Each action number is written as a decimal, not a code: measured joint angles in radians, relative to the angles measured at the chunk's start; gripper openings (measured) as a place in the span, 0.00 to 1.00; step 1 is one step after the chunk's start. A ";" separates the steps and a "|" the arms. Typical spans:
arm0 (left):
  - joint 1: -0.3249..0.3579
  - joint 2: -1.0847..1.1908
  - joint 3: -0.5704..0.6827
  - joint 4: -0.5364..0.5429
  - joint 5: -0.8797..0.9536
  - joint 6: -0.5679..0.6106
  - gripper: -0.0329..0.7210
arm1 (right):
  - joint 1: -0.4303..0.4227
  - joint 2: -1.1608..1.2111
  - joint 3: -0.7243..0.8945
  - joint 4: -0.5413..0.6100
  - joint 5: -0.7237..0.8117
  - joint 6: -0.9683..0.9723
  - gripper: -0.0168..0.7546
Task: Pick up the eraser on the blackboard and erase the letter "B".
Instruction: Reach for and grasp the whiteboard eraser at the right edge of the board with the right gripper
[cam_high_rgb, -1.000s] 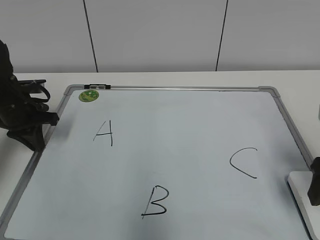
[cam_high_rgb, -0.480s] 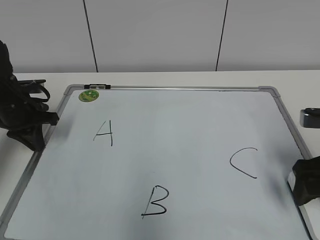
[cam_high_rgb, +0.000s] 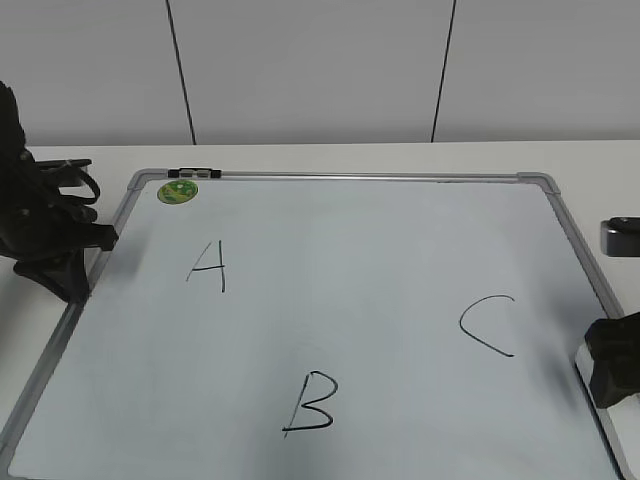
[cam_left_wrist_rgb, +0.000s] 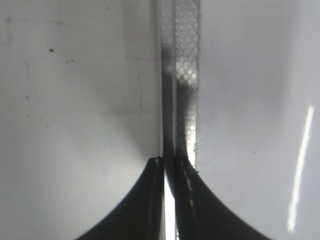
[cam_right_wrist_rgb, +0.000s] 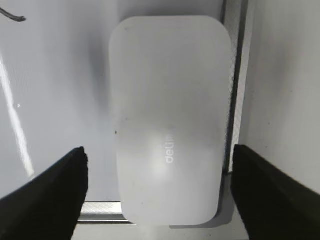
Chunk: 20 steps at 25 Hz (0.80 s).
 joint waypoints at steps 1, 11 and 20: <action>0.000 0.000 0.000 0.000 0.000 0.000 0.08 | 0.000 0.008 0.000 0.000 -0.002 0.000 0.89; 0.000 0.000 0.000 0.000 0.000 0.000 0.08 | 0.000 0.101 -0.002 -0.009 -0.054 0.004 0.89; 0.000 0.000 0.000 0.000 0.000 0.000 0.08 | 0.000 0.137 -0.002 -0.026 -0.075 0.006 0.76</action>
